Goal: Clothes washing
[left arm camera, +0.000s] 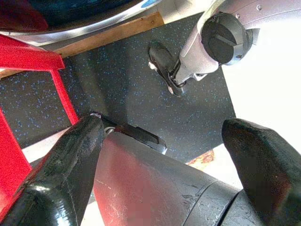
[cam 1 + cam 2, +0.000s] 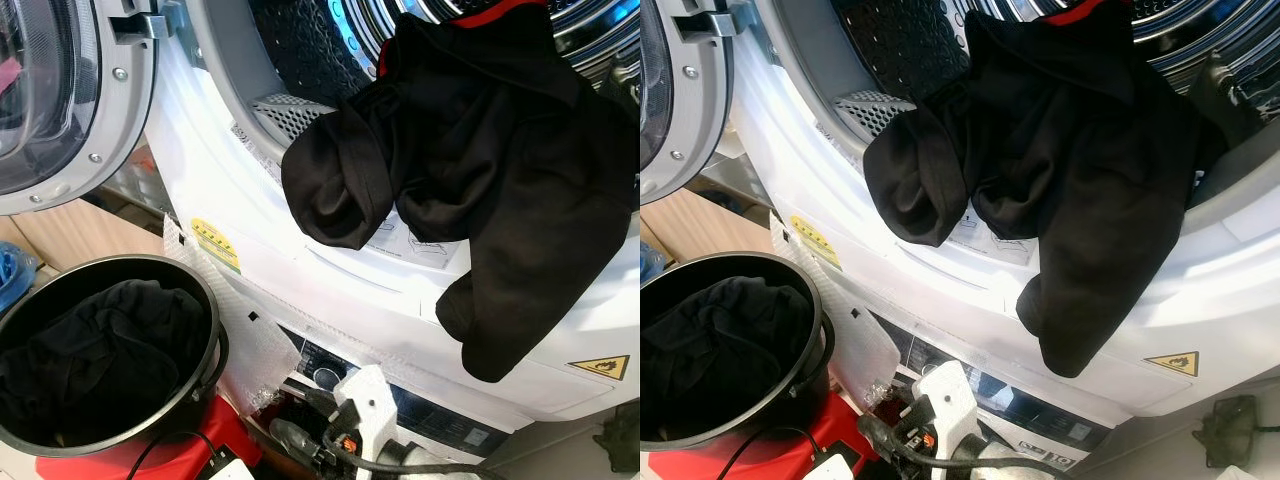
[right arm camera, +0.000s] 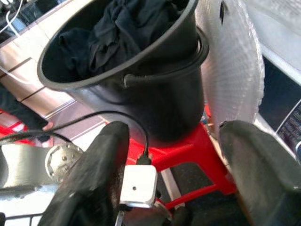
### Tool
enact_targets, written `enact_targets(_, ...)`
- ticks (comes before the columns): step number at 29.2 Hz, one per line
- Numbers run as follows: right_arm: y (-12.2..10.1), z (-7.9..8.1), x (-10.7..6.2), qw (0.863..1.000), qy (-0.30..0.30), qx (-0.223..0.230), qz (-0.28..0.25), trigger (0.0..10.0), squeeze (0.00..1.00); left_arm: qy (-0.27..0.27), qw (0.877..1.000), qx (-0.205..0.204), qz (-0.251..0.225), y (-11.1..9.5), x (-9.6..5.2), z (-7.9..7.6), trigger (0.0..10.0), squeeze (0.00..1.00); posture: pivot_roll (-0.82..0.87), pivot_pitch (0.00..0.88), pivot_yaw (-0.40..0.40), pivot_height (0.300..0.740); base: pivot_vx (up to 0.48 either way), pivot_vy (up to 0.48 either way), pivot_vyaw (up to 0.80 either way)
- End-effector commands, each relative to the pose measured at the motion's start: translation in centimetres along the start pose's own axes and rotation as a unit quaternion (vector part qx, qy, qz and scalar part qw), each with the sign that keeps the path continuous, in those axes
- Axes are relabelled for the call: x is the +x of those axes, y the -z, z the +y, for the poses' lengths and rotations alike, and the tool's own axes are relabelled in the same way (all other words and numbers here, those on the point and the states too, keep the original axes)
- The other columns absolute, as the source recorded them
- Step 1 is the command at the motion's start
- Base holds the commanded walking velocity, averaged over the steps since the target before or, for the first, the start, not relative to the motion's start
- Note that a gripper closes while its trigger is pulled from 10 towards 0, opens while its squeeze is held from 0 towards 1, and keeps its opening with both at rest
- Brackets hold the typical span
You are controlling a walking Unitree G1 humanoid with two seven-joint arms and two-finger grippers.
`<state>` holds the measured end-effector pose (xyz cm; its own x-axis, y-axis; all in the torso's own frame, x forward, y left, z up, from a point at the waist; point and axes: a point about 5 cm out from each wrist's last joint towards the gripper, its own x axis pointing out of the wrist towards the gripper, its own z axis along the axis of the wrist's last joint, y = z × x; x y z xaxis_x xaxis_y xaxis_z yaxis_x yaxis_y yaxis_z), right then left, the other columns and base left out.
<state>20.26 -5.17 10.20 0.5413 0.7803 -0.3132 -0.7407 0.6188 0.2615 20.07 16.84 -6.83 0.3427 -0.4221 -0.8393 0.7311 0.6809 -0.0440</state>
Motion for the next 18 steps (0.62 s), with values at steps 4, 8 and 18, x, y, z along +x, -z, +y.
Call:
enact_targets(4, 1.6, -1.3, 1.1, 0.999, 0.025, 0.010, 0.031, 10.0, 0.00, 0.017, 1.000, 0.000, 0.021, 1.1, 0.0, -0.7, 10.0, 0.00, -0.08, 0.186, -0.084, 0.740, 0.000, 0.000, 0.00)
enact_targets(8, 3.5, -3.2, 2.0, 0.996, 0.057, 0.003, 0.073, 10.0, 0.00, 0.018, 1.000, -0.001, 0.019, 1.0, 0.0, -0.6, 10.0, 0.00, -0.07, 0.185, -0.083, 0.740, 0.000, 0.000, 0.00)
enact_targets(18, 7.0, -7.1, 2.8, 0.981, 0.138, 0.036, 0.130, 10.0, 0.00, 0.019, 1.000, -0.003, 0.016, 0.9, 0.1, -0.7, 10.0, 0.00, -0.06, 0.182, -0.087, 0.740, 0.000, 0.000, 0.00)
